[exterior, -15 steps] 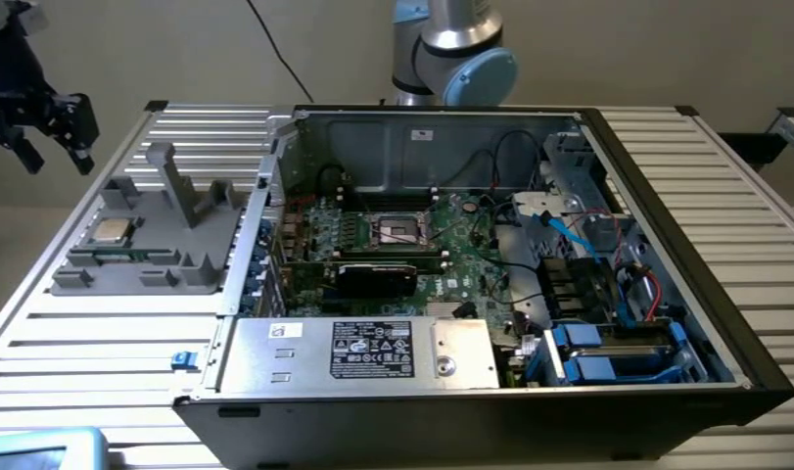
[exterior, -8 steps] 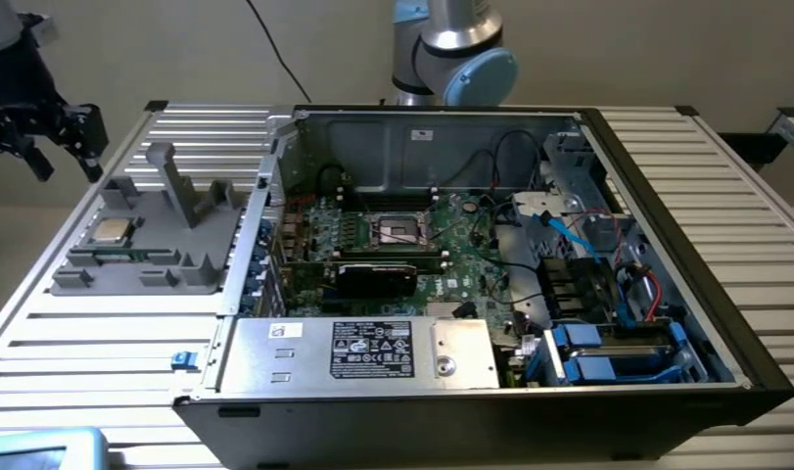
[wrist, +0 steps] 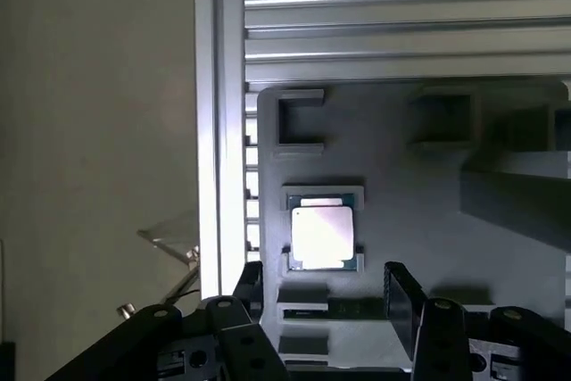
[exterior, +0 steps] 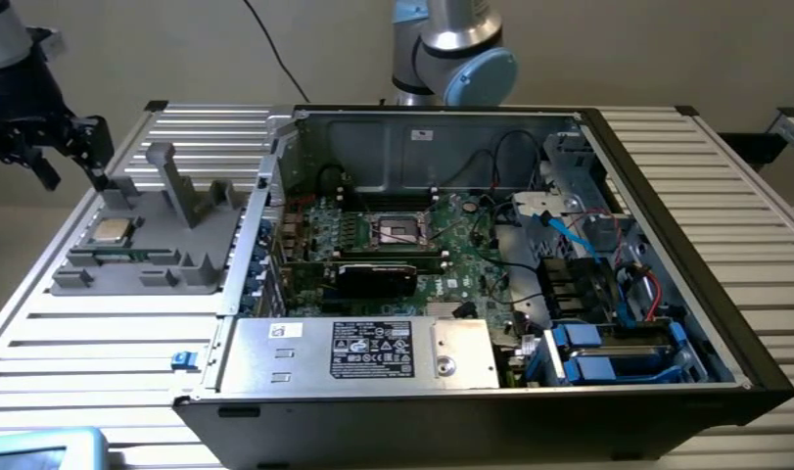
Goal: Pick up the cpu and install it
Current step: 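Pick up the cpu and move it towards the insertion slot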
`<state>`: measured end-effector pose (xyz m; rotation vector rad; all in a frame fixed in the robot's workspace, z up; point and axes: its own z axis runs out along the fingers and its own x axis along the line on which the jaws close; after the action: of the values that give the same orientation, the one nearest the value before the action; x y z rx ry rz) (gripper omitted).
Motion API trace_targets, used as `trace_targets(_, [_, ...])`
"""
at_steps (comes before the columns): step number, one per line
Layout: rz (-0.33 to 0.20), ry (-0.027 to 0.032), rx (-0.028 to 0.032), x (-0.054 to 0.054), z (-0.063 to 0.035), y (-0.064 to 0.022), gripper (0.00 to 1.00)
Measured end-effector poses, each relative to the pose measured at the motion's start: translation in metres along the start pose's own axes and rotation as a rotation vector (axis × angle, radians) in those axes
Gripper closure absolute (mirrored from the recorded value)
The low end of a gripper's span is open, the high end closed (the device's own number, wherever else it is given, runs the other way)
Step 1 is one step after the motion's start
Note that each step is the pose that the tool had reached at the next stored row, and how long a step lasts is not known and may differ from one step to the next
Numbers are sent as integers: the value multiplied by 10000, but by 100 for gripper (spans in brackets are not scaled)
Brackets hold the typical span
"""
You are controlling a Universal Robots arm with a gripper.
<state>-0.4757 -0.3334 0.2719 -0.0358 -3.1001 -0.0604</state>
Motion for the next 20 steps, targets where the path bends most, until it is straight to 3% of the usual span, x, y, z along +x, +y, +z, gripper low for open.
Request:
trace_targets(14, [0, 4, -4, -42, 254, -18, 34])
trace_targets(20, [1, 101, -49, -48, 326, -25, 34])
